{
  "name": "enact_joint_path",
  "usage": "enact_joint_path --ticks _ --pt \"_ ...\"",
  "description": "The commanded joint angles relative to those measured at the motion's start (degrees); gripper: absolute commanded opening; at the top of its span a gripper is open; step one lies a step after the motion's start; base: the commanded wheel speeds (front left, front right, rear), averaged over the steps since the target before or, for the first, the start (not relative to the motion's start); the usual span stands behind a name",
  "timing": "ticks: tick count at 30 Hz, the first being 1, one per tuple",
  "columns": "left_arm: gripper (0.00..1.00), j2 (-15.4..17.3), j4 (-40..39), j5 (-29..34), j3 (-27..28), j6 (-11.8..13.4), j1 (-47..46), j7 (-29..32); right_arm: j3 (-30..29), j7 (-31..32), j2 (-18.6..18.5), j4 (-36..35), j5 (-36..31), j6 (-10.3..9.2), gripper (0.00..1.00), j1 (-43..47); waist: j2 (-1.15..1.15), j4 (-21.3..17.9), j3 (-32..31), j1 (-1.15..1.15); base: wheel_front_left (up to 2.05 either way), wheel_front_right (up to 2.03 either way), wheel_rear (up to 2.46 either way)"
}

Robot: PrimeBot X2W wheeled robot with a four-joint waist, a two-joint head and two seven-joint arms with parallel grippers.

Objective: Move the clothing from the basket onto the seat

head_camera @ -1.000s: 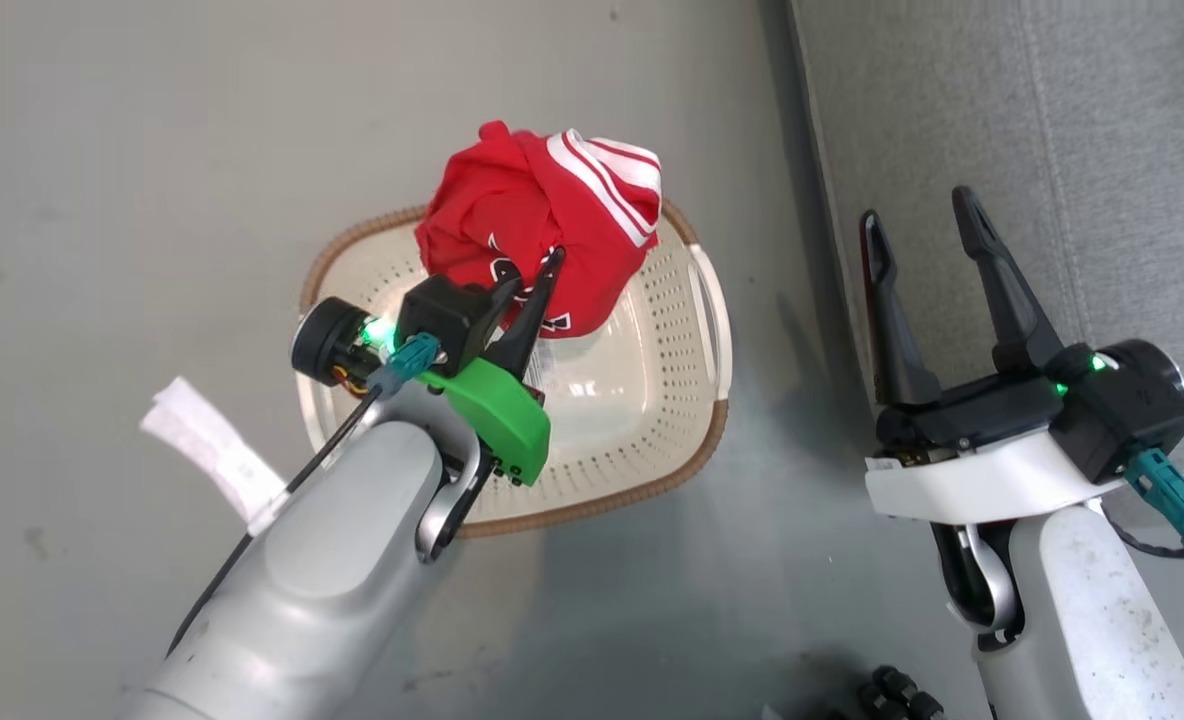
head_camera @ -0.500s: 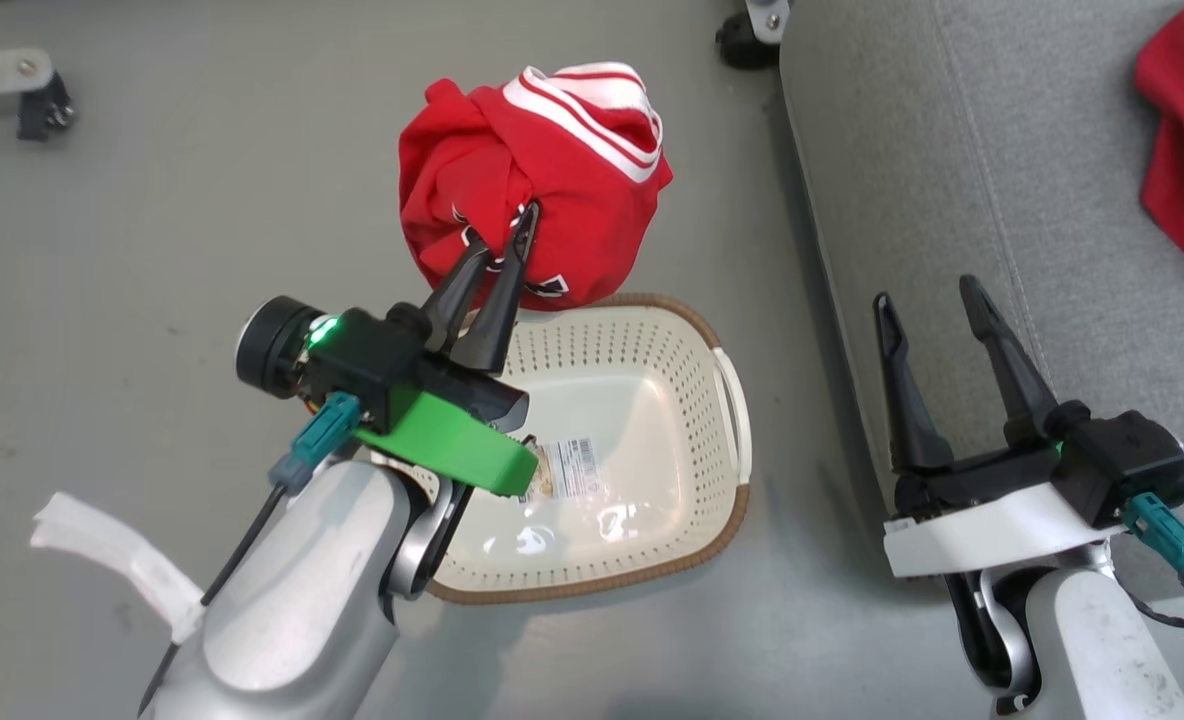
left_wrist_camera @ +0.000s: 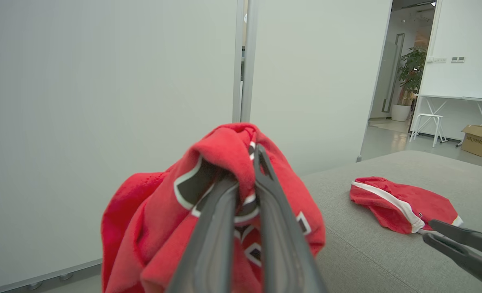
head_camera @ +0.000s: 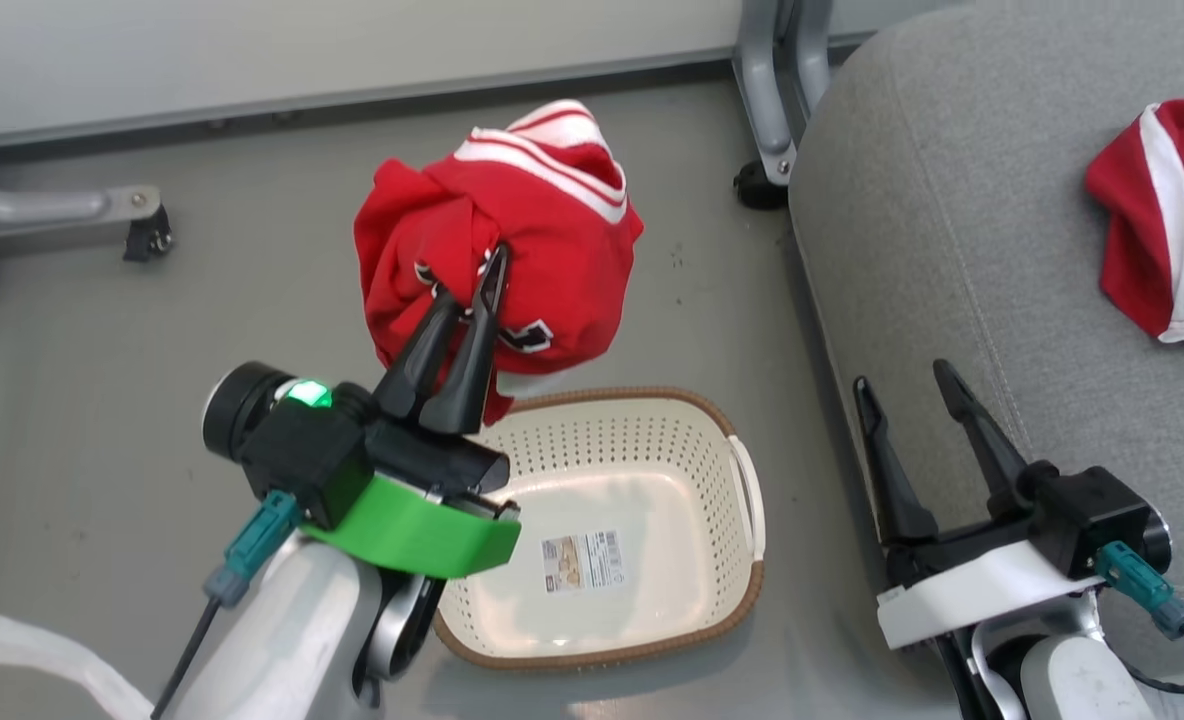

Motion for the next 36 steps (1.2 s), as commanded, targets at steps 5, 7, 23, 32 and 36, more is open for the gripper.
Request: enact_joint_path --ticks 5,7,23,32,36 --pt "0.00 -0.07 -2.40 0.88 0.04 0.23 4.42 -0.19 0.60 1.13 -0.15 -0.32 0.64 -0.04 1.00 2.96 0.00 0.13 -4.95 0.01 0.00 0.00 0.00" --pt "0.00 -0.28 -3.07 0.86 -0.07 0.27 5.63 -0.19 0.72 1.41 -0.16 -0.47 0.84 -0.04 1.00 3.78 0.00 0.17 -5.78 0.01 0.00 0.00 0.00" --pt "0.00 -0.99 -5.03 0.54 -0.32 -0.28 10.49 -0.19 1.35 3.51 -0.16 -1.80 1.44 -0.04 1.00 7.16 0.00 0.27 -8.71 0.01 0.00 0.00 0.00" --pt "0.00 -1.00 -5.53 1.45 -0.06 -0.49 10.56 -0.19 1.78 3.53 -0.16 -2.07 1.39 -0.04 1.00 6.96 0.00 0.23 -8.30 0.01 0.00 0.00 0.00" --pt "0.00 -1.00 -5.65 1.67 -0.03 -0.56 10.47 -0.19 2.56 3.83 -0.15 -1.94 0.98 -0.04 1.00 6.50 0.00 0.26 -8.10 0.01 0.00 0.00 0.00"
